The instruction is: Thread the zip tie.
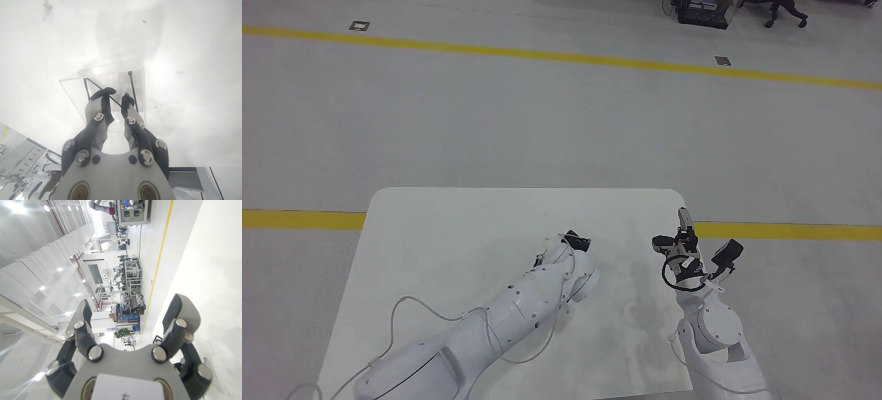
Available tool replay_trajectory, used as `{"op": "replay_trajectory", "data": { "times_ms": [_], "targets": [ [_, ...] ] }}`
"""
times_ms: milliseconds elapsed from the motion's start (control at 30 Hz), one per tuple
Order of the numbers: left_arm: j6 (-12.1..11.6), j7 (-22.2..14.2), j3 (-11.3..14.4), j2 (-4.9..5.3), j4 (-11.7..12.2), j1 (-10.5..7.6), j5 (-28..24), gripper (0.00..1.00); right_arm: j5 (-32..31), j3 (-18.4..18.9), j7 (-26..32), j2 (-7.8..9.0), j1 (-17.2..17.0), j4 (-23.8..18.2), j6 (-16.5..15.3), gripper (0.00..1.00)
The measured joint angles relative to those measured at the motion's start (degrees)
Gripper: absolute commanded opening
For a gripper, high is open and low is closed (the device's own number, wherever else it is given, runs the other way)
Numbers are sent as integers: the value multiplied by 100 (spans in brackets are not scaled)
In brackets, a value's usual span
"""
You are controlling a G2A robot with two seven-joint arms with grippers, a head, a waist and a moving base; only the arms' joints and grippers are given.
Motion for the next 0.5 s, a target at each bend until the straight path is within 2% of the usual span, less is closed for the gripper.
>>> {"op": "replay_trajectory", "data": {
  "times_ms": [267, 367, 500],
  "targets": [
    [19, -100, -54, 40, -105, -84, 137, 18, 0, 0, 0, 0, 0, 0, 0, 100],
    [-29, -225, -115, 84, -221, -94, 192, 19, 0, 0, 0, 0, 0, 0, 0, 100],
    [-118, -446, -233, 176, -489, -58, 288, 18, 0, 0, 0, 0, 0, 0, 0, 100]
  ]
}}
